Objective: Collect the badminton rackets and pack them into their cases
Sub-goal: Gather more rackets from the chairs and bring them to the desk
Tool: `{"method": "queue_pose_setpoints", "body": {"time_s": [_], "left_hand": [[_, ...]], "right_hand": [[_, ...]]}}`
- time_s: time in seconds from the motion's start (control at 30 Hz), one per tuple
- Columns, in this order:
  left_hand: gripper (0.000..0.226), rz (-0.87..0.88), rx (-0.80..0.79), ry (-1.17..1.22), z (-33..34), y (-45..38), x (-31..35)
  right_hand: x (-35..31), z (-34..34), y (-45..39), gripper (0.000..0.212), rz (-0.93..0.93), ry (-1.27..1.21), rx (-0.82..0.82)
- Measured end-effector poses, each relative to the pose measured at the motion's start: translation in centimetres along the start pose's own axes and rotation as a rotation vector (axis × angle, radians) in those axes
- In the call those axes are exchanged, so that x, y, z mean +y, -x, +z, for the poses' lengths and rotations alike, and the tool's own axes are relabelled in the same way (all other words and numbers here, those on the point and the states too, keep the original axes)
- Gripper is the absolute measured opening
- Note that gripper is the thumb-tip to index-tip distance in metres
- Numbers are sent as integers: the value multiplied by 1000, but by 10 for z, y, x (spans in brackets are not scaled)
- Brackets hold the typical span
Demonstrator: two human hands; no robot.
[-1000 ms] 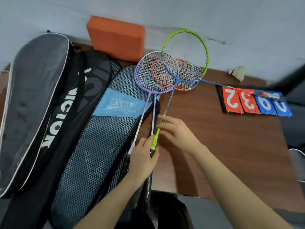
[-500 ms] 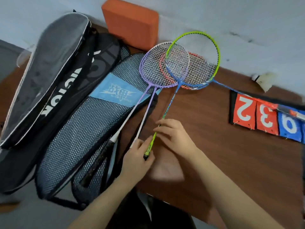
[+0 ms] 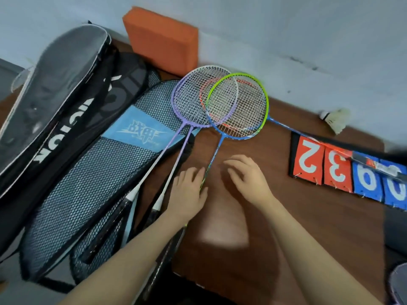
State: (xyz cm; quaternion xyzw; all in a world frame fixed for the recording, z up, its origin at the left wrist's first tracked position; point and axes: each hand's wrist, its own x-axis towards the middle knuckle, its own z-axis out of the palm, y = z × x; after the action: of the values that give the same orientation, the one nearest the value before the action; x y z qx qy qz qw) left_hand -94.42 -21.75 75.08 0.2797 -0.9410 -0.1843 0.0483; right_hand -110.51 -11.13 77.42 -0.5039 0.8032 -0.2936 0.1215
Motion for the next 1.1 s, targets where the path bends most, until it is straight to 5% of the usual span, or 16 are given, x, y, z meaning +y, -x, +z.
{"method": "queue_pose_setpoints", "body": {"time_s": [0.2, 0.47, 0.83, 1.0, 1.1], "left_hand": [[58, 11, 43, 15, 10, -87, 34], [52, -204, 93, 78, 30, -134, 38], [21, 12, 246, 275, 27, -133, 26], [32, 38, 150, 167, 22, -130, 28], [34, 35, 163, 133, 22, -127, 28]], "right_hand": [[65, -48, -35, 28, 250, 142, 150], [146, -58, -86, 51, 512, 305, 13], [149, -68, -80, 9, 190, 374, -121], [127, -76, -53, 11, 207, 248, -5], [111, -72, -38, 30, 207, 228, 18]]}}
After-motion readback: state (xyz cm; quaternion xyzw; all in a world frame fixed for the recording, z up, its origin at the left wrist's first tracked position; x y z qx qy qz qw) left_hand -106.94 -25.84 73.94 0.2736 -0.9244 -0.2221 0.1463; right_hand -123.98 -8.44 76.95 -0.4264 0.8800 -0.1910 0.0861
